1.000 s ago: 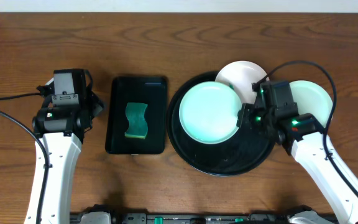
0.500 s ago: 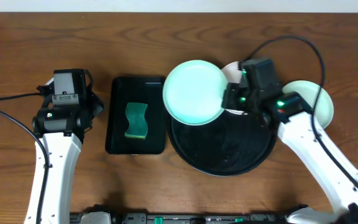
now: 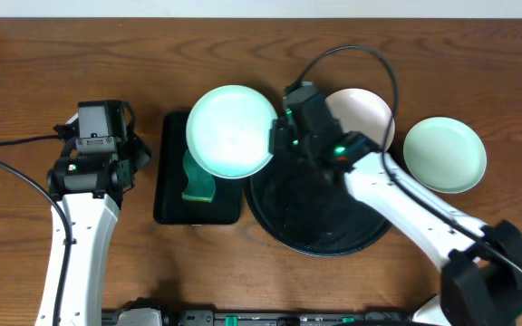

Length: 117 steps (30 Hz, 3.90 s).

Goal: Clean dirty plates on tray and stack at the side

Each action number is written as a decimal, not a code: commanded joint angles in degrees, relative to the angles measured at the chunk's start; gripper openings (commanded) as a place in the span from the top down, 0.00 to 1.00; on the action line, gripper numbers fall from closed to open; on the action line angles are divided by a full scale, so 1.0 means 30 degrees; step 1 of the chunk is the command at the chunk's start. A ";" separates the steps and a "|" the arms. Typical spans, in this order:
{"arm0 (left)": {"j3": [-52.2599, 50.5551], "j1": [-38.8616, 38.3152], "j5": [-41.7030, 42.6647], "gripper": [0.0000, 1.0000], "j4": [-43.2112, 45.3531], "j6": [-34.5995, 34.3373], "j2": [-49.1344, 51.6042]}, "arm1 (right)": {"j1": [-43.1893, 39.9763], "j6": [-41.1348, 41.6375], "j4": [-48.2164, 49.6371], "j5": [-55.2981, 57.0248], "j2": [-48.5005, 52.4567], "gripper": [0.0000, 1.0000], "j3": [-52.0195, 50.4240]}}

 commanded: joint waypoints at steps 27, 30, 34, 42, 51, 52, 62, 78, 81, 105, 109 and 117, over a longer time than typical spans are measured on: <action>-0.0044 0.0102 -0.0379 0.20 -0.0066 -0.0022 -0.0080 | 0.2849 -0.0678 0.4983 0.9275 0.2382 0.99 0.0415; -0.0044 0.0102 -0.0379 0.20 -0.0066 -0.0029 -0.0080 | 0.2841 -0.0678 0.5472 0.9785 0.2382 0.99 0.0415; -0.0044 0.0102 -0.0379 0.20 -0.0066 -0.0029 -0.0080 | 0.2841 -0.0678 0.5712 1.0302 0.2382 0.99 0.0415; -0.0044 0.0102 -0.0379 0.20 -0.0066 -0.0029 -0.0080 | 0.2841 -0.1814 0.5712 1.1191 0.2390 0.99 0.0415; -0.0044 0.0102 -0.0379 0.20 -0.0058 -0.0029 -0.0080 | 0.2841 -0.1814 0.5763 1.1264 0.2441 0.99 0.0415; -0.0044 0.0102 -0.0379 0.20 -0.0066 -0.0029 -0.0080 | 0.2841 -0.1814 0.5858 1.1271 0.2543 0.99 0.0415; -0.0044 0.0102 -0.0379 0.20 -0.0066 -0.0022 -0.0080 | 0.2863 -0.1807 0.6674 1.1271 0.3956 0.99 0.0415; -0.0044 0.0102 -0.0379 0.20 -0.0058 -0.0022 -0.0080 | 0.2900 -0.4881 0.7963 1.1482 0.4124 0.98 0.0415; -0.0044 0.0102 -0.0379 0.20 -0.0066 -0.0029 -0.0080 | 0.2900 -0.5639 0.8160 1.1482 0.4124 0.98 0.0415; -0.0044 0.0102 -0.0379 0.20 -0.0058 -0.0022 -0.0080 | 0.3672 -1.4644 1.3209 1.1482 0.4124 0.99 0.0415; -0.0044 0.0102 -0.0379 0.20 -0.0066 -0.0029 -0.0080 | 0.3759 -1.5132 1.3333 1.1482 0.4124 0.99 0.0415; -0.0044 0.0102 -0.0379 0.20 -0.0066 -0.0029 -0.0080 | 0.3985 -1.6422 1.4018 1.1482 0.4124 0.99 0.0415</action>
